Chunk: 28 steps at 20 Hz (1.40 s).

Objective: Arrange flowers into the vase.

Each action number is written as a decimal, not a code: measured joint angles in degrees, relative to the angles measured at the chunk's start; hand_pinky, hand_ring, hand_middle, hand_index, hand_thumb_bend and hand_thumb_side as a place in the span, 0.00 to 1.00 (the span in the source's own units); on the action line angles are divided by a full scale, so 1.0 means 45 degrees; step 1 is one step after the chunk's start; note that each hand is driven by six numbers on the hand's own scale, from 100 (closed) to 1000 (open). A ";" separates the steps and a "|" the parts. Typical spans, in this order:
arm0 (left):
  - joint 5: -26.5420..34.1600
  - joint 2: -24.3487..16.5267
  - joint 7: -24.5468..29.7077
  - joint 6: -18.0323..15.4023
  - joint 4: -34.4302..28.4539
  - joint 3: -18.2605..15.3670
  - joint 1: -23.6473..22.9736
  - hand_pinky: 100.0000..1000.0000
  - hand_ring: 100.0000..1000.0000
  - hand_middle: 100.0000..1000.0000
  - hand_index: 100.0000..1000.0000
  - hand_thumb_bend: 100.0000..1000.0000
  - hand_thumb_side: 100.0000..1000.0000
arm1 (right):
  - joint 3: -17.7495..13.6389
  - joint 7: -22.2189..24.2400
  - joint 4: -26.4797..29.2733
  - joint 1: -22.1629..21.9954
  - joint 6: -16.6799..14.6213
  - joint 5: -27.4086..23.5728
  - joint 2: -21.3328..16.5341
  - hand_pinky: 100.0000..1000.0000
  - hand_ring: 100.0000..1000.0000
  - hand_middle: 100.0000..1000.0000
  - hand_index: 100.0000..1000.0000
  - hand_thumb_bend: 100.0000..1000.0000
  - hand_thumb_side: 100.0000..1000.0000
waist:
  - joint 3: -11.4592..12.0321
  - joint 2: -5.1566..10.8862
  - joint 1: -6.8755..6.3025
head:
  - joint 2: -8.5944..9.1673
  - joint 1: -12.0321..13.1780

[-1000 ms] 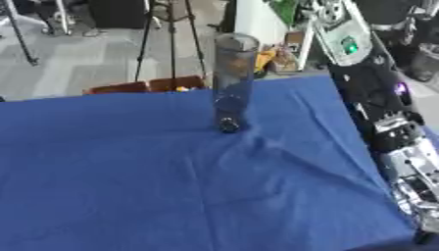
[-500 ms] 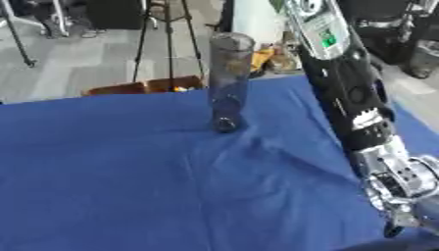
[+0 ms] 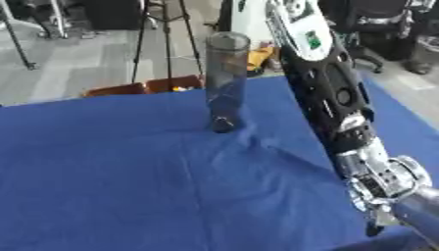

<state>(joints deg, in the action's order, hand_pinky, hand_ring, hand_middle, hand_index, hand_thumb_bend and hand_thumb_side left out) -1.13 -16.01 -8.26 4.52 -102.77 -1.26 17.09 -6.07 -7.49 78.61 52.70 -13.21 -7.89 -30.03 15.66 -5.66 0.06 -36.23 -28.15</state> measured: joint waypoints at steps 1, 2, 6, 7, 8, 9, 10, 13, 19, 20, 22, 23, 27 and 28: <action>0.0013 0.0000 0.0011 0.0003 0.0000 0.0000 0.0000 0.44 0.48 0.45 0.65 0.36 0.73 | -0.0015 0.0116 -0.0114 -0.0035 -0.0014 -0.0245 -0.0001 0.00 0.03 0.00 0.03 0.00 0.21 | 0.0031 0.0000 -0.0002 | 0.0000 -0.0018; 0.0017 0.0001 0.0020 0.0007 0.0000 0.0000 0.0000 0.44 0.48 0.45 0.65 0.36 0.73 | -0.0033 0.0230 -0.0225 -0.0072 -0.0029 -0.0488 -0.0004 0.00 0.03 0.00 0.03 0.00 0.21 | 0.0055 -0.0005 -0.0013 | 0.0000 -0.0038; 0.0026 0.0004 0.0025 0.0010 0.0000 0.0001 0.0001 0.44 0.48 0.45 0.65 0.36 0.73 | -0.0071 0.0652 -0.0587 -0.0159 -0.0132 -0.1434 -0.0134 0.00 0.03 0.00 0.03 0.00 0.21 | 0.0096 -0.0012 -0.0074 | 0.0000 -0.0057; 0.0026 0.0005 0.0025 0.0010 0.0000 0.0001 0.0001 0.44 0.48 0.45 0.65 0.36 0.73 | -0.0075 0.0737 -0.0635 -0.0175 -0.0159 -0.1664 -0.0163 0.00 0.03 0.00 0.03 0.00 0.21 | 0.0098 -0.0012 -0.0074 | 0.0000 -0.0057; 0.0027 0.0005 0.0026 0.0010 0.0000 0.0001 0.0001 0.44 0.48 0.45 0.65 0.36 0.73 | -0.0077 0.0811 -0.0674 -0.0175 -0.0185 -0.1899 -0.0202 0.00 0.03 0.00 0.03 0.00 0.21 | 0.0104 -0.0012 -0.0074 | 0.0000 -0.0058; 0.0027 0.0006 0.0026 0.0010 0.0000 0.0001 0.0001 0.44 0.48 0.45 0.65 0.36 0.73 | -0.0080 0.0888 -0.0711 -0.0178 -0.0202 -0.2097 -0.0245 0.00 0.04 0.00 0.03 0.00 0.19 | 0.0107 -0.0013 -0.0074 | 0.0000 -0.0060; 0.0028 0.0007 0.0026 0.0010 0.0000 0.0001 0.0001 0.44 0.48 0.45 0.65 0.36 0.73 | -0.0076 0.0978 -0.0787 -0.0194 -0.0208 -0.2195 -0.0274 0.00 0.04 0.00 0.03 0.00 0.19 | 0.0124 -0.0013 -0.0074 | 0.0000 -0.0070; 0.0030 0.0047 0.0026 0.0010 0.0000 0.0001 0.0001 0.44 0.48 0.45 0.65 0.36 0.73 | -0.0055 0.1260 -0.1087 -0.0288 -0.0250 -0.2240 -0.0329 0.00 0.05 0.00 0.03 0.00 0.19 | 0.0155 -0.0015 -0.0074 | -0.0001 -0.0119; 0.0032 0.0097 0.0028 0.0012 0.0003 0.0002 0.0001 0.44 0.48 0.45 0.65 0.36 0.73 | 0.0094 0.1826 -0.1782 -0.0363 -0.0314 -0.1947 -0.0349 0.00 0.08 0.00 0.04 0.00 0.18 | 0.0120 -0.0015 -0.0074 | -0.0003 -0.0171; 0.0032 0.0098 0.0029 0.0012 0.0005 0.0002 0.0000 0.44 0.48 0.45 0.65 0.36 0.73 | 0.0128 0.1966 -0.1931 -0.0391 -0.0303 -0.1835 -0.0350 0.00 0.08 0.00 0.04 0.00 0.17 | 0.0117 -0.0015 -0.0074 | -0.0003 -0.0178; 0.0032 0.0098 0.0029 0.0012 0.0025 0.0002 0.0000 0.44 0.48 0.45 0.65 0.37 0.73 | 0.0190 0.2268 -0.2228 -0.0401 -0.0240 -0.1650 -0.0352 0.00 0.09 0.00 0.04 0.00 0.17 | 0.0103 -0.0015 -0.0074 | -0.0003 -0.0198; 0.0032 0.0098 0.0029 0.0012 0.0030 0.0002 0.0000 0.44 0.48 0.45 0.65 0.37 0.73 | 0.0209 0.2426 -0.2364 -0.0401 -0.0179 -0.1528 -0.0354 0.00 0.10 0.00 0.05 0.00 0.17 | 0.0099 -0.0015 -0.0074 | -0.0003 -0.0209; 0.0032 0.0098 0.0030 0.0012 0.0063 0.0002 -0.0001 0.44 0.48 0.45 0.65 0.37 0.73 | 0.0256 0.3074 -0.2808 -0.0403 0.0083 -0.1082 -0.0354 0.00 0.12 0.00 0.06 0.00 0.16 | 0.0075 -0.0015 -0.0074 | -0.0004 -0.0220; 0.0032 0.0098 0.0030 0.0012 0.0064 0.0002 -0.0002 0.44 0.48 0.45 0.65 0.37 0.73 | 0.0256 0.3223 -0.2893 -0.0403 0.0154 -0.1025 -0.0354 0.00 0.13 0.00 0.06 0.00 0.14 | 0.0070 -0.0015 -0.0074 | -0.0004 -0.0220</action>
<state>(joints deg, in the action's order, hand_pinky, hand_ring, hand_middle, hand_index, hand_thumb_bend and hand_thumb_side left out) -0.99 -15.57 -8.13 4.58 -102.48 -1.25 17.09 -4.92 7.02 65.59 50.89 -12.51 -12.50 -31.62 15.98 -5.73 -0.27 -36.25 -29.14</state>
